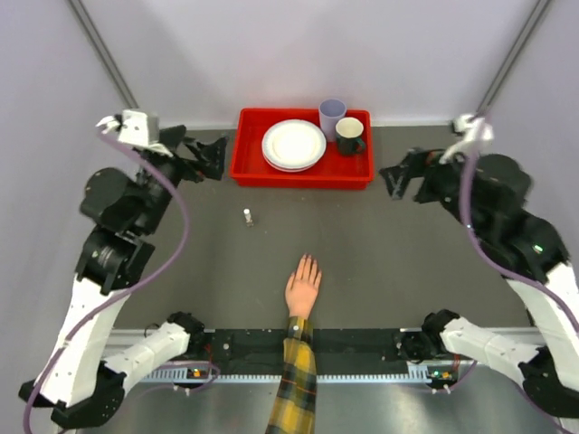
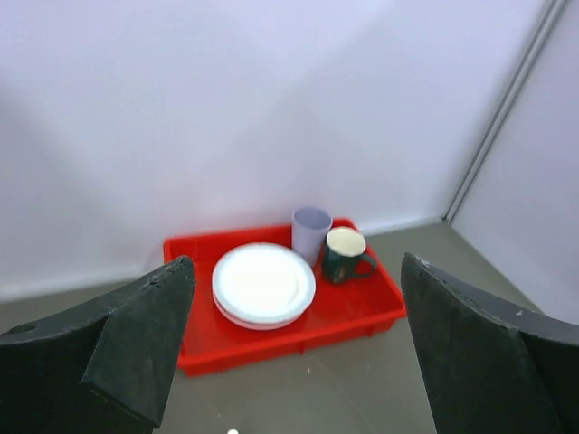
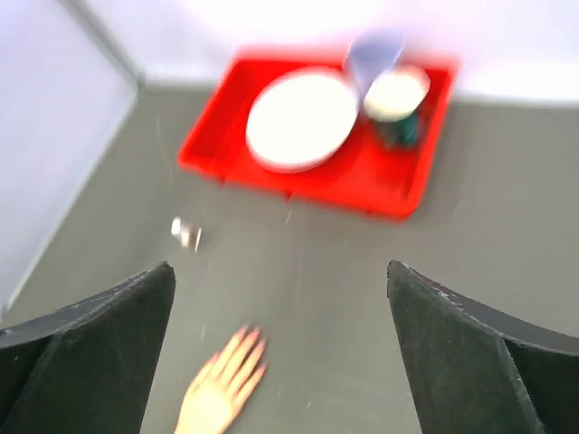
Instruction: Paint the nails
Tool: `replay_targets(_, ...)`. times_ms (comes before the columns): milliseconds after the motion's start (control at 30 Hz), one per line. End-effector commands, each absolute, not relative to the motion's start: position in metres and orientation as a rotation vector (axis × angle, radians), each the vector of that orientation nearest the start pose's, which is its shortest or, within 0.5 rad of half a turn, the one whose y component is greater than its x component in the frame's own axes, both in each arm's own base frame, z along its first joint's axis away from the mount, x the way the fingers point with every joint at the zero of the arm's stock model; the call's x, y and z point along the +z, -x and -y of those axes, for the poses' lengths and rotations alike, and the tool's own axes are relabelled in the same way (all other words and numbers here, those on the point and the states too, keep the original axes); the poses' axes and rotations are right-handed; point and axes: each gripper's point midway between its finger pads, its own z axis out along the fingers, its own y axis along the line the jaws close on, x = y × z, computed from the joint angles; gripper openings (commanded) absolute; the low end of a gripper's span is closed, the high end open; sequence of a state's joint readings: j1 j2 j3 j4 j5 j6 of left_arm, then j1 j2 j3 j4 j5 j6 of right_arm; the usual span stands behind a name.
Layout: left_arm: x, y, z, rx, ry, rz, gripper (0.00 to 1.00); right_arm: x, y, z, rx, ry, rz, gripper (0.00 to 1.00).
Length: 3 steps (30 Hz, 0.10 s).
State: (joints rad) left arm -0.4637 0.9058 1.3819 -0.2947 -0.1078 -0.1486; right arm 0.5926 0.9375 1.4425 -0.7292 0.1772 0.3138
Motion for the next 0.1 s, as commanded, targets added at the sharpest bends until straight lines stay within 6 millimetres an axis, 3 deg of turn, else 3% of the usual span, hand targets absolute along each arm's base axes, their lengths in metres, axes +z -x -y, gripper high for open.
replay_targets(0,0.524,-0.256,0.123,-0.431,-0.219,-1.294,0.99,0.472,-0.218,-0.077,0.329,-0.004,-1.586,0.99)
replay_targets(67,0.538,-0.25,0.122,-0.437,-0.228,-1.258,0.99,0.487,-0.207,-0.062,0.293,-0.02,-1.575,0.99)
